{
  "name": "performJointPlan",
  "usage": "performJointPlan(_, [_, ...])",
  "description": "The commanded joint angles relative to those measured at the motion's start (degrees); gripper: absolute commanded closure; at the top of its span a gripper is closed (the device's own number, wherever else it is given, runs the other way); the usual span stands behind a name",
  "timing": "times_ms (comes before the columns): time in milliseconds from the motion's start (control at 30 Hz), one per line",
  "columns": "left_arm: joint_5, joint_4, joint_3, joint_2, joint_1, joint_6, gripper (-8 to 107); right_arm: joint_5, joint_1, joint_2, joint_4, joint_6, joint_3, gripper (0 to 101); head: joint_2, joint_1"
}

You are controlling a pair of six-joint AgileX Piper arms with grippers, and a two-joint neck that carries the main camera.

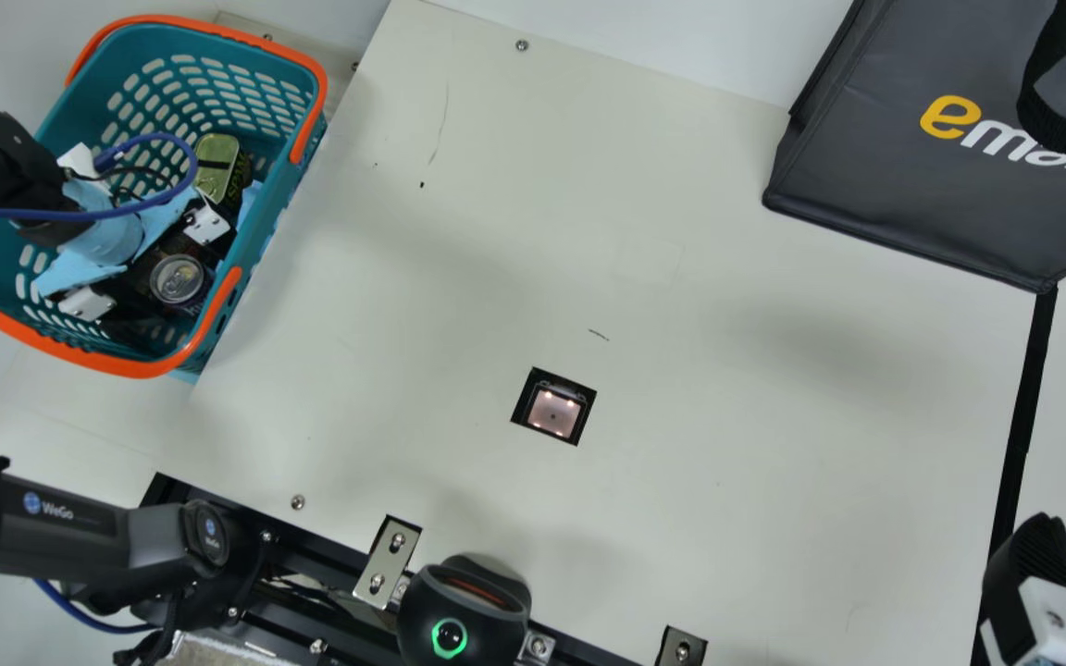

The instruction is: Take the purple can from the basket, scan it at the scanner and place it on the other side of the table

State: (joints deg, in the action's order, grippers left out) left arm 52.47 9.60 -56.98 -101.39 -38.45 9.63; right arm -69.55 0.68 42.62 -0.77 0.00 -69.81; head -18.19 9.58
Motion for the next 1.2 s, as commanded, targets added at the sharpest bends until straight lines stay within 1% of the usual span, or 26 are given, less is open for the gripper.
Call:
performJointPlan(0, [0.11,0.09,0.09,-0.19,0.09,0.24,9,0.00,0.00,0.00,0.00,0.00,0.00,6,-0.23,-1.66])
performJointPlan(67, [0.16,0.10,0.11,-0.41,0.13,0.57,9,0.00,0.00,0.00,0.00,0.00,0.00,6,-0.23,-1.66])
performJointPlan(533, [0.56,-0.29,-0.16,-0.50,-0.16,1.78,102,0.00,0.00,0.00,0.00,0.00,0.00,6,-0.23,-1.66])
performJointPlan(567, [0.68,-0.31,-0.24,-0.25,-0.26,1.76,107,0.00,0.00,0.00,0.00,0.00,0.00,6,-0.23,-1.66])
performJointPlan(833, [3.27,0.75,-2.46,2.89,-1.21,0.99,107,0.00,0.00,0.00,0.00,0.00,0.00,6,-0.23,-1.66])
performJointPlan(1167, [8.66,1.96,-8.08,7.42,-2.13,0.33,107,0.00,0.00,0.00,0.00,0.00,0.00,6,-0.23,-1.66])
